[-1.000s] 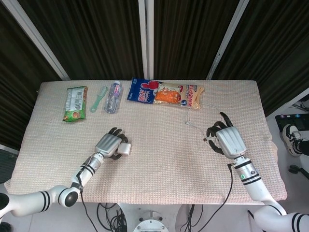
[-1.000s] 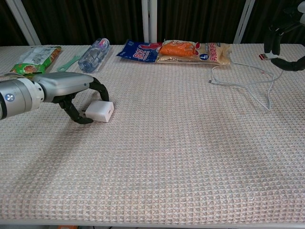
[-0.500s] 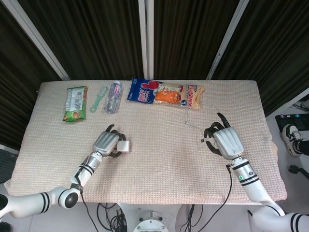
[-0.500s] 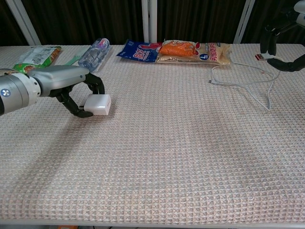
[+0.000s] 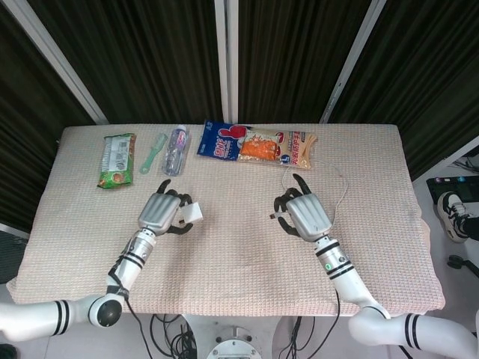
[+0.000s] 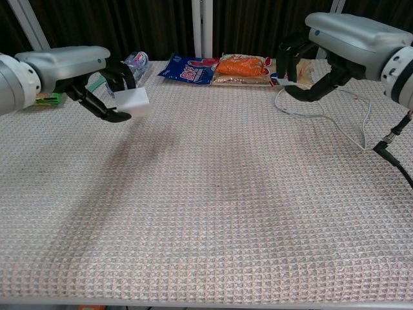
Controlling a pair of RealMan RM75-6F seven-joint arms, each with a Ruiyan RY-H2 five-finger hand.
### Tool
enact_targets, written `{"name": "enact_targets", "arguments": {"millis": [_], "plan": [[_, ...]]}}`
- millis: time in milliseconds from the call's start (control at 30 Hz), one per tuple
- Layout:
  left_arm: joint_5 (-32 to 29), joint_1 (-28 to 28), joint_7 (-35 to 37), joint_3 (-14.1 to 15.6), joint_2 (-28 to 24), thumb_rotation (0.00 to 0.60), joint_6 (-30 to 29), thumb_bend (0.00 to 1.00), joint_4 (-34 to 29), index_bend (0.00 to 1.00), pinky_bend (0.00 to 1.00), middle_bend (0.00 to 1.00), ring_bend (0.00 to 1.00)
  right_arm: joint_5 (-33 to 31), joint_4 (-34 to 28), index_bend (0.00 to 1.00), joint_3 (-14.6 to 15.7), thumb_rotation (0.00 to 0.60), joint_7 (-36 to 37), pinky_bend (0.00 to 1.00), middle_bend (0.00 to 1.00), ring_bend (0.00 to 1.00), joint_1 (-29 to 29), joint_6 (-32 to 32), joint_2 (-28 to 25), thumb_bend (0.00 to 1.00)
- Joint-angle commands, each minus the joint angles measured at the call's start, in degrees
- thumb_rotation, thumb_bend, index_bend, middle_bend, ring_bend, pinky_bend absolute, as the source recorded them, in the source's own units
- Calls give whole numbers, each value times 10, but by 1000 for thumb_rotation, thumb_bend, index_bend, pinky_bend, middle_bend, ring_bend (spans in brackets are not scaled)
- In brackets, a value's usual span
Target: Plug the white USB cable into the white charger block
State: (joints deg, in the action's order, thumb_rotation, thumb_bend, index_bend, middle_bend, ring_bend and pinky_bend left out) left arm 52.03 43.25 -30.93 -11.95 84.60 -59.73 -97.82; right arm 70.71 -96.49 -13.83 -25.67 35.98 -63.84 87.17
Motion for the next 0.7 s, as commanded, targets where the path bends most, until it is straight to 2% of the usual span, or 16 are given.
{"name": "enact_targets", "arguments": {"millis": [33, 367, 700], "plan": [[-12, 8, -25, -7, -9, 490, -19, 273, -25, 487, 48, 492, 274, -52, 6, 641, -28, 600, -45, 8, 526, 313, 36, 19, 40, 400], [-40, 39, -117, -17, -8, 492, -76, 270, -80, 487, 47, 492, 274, -172, 25, 641, -76, 600, -121, 7, 526, 313, 110, 19, 118, 402], [-64, 64, -178, -15, -4, 493, -108, 270, -107, 487, 47, 492, 274, -233, 46, 644, -100, 600, -165, 7, 526, 313, 162, -6, 157, 401]]}}
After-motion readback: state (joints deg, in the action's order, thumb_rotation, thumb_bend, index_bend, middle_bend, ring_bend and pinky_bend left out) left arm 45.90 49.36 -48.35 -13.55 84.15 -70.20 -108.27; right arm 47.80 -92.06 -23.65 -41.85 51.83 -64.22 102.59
